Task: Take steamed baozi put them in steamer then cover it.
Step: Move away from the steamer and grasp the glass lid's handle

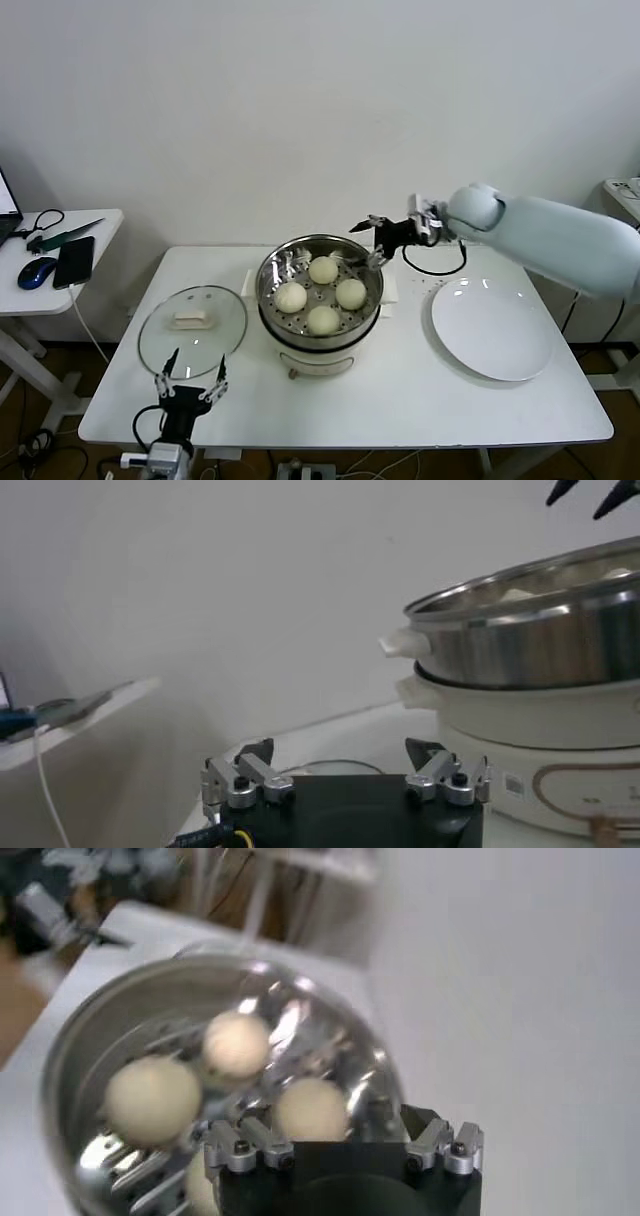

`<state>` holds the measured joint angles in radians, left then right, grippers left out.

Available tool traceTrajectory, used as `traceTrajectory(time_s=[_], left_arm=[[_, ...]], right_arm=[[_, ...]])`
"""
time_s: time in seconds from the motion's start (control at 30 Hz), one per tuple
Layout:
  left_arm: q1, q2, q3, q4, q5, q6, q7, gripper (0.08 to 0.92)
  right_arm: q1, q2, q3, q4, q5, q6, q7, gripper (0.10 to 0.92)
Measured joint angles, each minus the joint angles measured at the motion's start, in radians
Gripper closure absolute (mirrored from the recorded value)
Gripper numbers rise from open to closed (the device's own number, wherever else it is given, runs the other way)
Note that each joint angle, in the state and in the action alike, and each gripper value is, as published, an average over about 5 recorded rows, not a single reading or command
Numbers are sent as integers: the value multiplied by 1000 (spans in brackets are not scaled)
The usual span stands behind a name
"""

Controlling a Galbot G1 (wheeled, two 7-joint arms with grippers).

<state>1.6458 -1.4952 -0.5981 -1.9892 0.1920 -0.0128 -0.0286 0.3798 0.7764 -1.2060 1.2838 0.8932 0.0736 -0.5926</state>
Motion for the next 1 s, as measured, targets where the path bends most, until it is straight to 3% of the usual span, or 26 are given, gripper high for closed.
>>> traceTrajectory(time_s=[0.57, 1.0], left_arm=[[-12, -16, -38, -24, 148, 12, 3, 177], [-46, 42, -56, 0, 669, 28, 14, 177]], right_arm=[[-741, -155, 782, 175, -31, 133, 295, 203], [-1247, -62, 1272, 300, -108, 78, 398, 203]])
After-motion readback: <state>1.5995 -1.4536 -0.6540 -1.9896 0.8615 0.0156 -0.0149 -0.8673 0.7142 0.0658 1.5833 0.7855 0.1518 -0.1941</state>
